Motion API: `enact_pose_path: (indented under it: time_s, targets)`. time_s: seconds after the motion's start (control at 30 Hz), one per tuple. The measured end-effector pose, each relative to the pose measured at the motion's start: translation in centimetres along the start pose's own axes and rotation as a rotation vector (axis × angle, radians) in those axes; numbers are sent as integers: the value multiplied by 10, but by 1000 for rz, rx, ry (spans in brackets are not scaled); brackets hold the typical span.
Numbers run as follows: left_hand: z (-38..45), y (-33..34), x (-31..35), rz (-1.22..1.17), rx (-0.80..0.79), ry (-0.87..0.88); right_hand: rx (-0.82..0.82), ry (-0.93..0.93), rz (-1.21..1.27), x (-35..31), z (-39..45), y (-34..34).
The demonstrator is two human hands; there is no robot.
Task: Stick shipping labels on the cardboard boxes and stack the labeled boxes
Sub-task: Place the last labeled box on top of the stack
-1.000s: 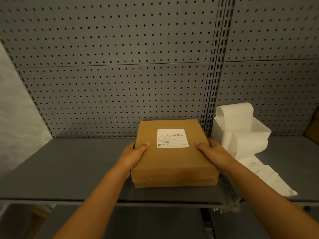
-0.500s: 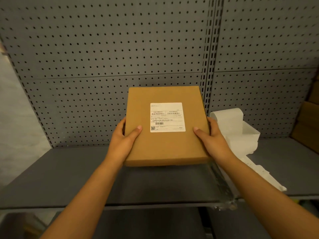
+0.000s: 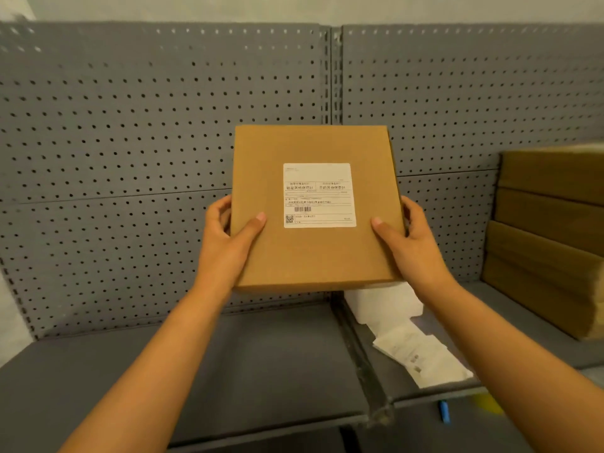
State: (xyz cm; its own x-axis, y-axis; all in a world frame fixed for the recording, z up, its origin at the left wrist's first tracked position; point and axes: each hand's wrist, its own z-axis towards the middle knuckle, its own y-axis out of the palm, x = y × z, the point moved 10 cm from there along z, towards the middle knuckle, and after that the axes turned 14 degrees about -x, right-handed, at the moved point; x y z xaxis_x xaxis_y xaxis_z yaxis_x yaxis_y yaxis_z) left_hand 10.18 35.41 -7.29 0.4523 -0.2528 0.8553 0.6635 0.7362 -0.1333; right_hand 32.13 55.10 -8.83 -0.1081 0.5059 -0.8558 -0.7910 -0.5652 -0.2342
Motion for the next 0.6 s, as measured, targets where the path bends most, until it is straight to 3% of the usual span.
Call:
enact_pose_path:
  time_s: [0.6]
  targets:
    - [11,183,95,-19,82,116,-80,-132,-52,-30,31,-217]
